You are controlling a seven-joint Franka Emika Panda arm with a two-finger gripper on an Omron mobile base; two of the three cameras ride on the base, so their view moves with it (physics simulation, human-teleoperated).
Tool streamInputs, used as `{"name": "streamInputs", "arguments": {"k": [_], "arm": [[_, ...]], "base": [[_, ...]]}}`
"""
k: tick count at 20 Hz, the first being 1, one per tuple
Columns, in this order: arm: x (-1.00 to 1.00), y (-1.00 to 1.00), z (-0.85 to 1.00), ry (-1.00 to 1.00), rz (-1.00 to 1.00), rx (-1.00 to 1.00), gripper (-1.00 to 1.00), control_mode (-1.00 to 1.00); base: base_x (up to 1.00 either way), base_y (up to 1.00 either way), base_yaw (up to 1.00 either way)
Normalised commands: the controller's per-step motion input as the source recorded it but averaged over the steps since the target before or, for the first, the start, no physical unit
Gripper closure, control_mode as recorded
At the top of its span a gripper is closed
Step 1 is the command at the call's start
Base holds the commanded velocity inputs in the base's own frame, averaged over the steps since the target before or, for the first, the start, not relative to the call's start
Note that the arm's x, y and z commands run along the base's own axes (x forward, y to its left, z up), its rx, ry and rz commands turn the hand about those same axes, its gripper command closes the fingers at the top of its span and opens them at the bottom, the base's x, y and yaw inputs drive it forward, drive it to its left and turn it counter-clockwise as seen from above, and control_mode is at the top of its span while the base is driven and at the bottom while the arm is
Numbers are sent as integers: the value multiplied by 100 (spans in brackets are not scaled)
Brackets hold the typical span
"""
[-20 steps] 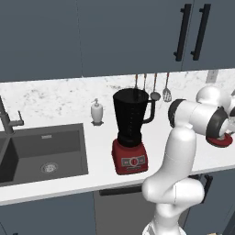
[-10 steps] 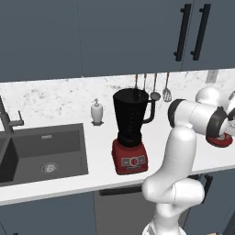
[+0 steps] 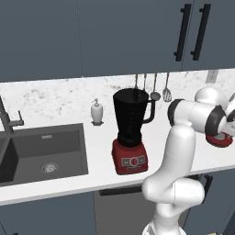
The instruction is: Close the lid blender by securely placing the lid on top.
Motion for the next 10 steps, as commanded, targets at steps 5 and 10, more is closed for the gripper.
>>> {"name": "streamInputs", "arguments": {"k": [5, 10], "arm": [[0, -26, -5, 0, 0, 0, -100, -100], [12, -4, -15, 0, 0, 0, -100, -100]], "base": [[0, 0, 0], [0, 0, 0]]}}
